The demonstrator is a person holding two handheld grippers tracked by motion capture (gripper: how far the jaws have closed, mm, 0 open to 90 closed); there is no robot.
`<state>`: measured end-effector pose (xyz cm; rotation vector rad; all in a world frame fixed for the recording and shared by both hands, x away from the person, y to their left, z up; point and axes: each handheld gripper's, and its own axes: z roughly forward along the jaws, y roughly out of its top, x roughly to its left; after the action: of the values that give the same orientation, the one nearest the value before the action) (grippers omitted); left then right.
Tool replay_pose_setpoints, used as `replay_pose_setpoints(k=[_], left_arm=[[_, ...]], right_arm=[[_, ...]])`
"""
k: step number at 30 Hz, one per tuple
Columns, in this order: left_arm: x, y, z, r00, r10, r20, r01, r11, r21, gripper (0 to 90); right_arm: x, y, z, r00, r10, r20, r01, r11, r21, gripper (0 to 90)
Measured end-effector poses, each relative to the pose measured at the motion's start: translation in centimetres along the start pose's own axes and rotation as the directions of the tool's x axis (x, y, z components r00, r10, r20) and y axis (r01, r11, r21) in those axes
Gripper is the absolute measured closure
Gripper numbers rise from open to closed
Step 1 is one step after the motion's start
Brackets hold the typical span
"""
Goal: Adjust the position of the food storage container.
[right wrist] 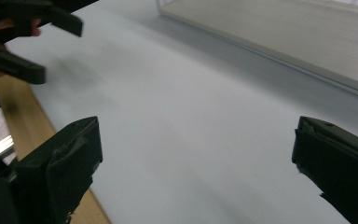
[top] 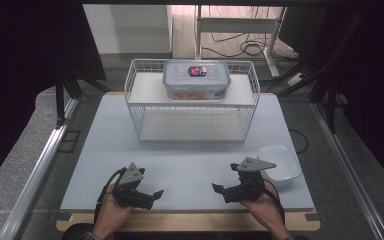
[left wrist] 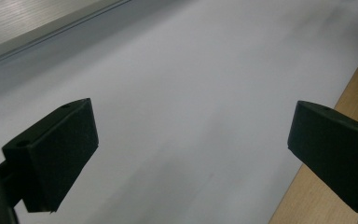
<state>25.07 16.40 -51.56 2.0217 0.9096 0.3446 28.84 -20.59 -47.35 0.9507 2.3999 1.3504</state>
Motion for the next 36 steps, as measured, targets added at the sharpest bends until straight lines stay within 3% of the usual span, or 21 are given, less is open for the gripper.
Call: replay_pose_setpoints(k=[4,9,12,14,16,22,25,31,36], left_arm=[[0.3,-0.1,-0.1,0.9999,-0.010,0.004,0.010,1.0000,-0.002,1.7],[0.3,-0.2,0.1,0.9999,-0.002,0.011,0.002,1.0000,0.004,2.0],[0.2,-0.3,0.3,0.9998,0.011,0.015,-0.012,0.9998,0.018,2.5],[0.2,-0.3,0.3,0.9997,0.019,0.014,-0.019,0.9996,0.022,2.7],[0.2,-0.3,0.3,0.9996,0.025,0.014,-0.026,0.9995,0.017,3.0],[-0.1,-0.2,0.2,0.9988,0.048,0.013,-0.048,0.9988,-0.002,3.8],[-0.2,-0.2,0.3,0.9981,0.061,0.006,-0.061,0.9981,0.003,4.2],[-0.2,-0.1,0.1,0.9981,0.062,0.006,-0.062,0.9981,-0.007,5.2],[-0.2,-0.1,0.3,0.9978,0.065,0.007,-0.065,0.9979,0.000,5.2]], right_arm=[[-1.0,0.4,-0.8,0.9978,0.044,0.049,-0.044,0.999,0.003,0.6],[-2.5,1.0,-2.4,0.9916,0.050,0.119,-0.050,0.999,-0.006,7.0],[-3.8,1.0,-3.7,0.9782,0.062,0.198,-0.060,0.998,-0.017,19.6],[-4.9,0.9,-4.7,0.9678,0.078,0.239,-0.076,0.997,-0.019,35.7],[-6.2,0.7,-5.6,0.9643,0.079,0.253,-0.081,0.997,-0.004,46.5],[-9.4,-0.3,-8.5,0.9410,0.099,0.324,-0.101,0.995,-0.010,78.7],[-10.8,-0.7,-9.7,0.9278,0.108,0.357,-0.115,0.993,-0.001,88.6],[-13.0,-2.1,-11.6,0.8859,0.149,0.439,-0.162,0.987,-0.008,89.5],[-14.4,-3.1,-12.2,0.8493,0.192,0.492,-0.206,0.978,-0.027,89.5]])
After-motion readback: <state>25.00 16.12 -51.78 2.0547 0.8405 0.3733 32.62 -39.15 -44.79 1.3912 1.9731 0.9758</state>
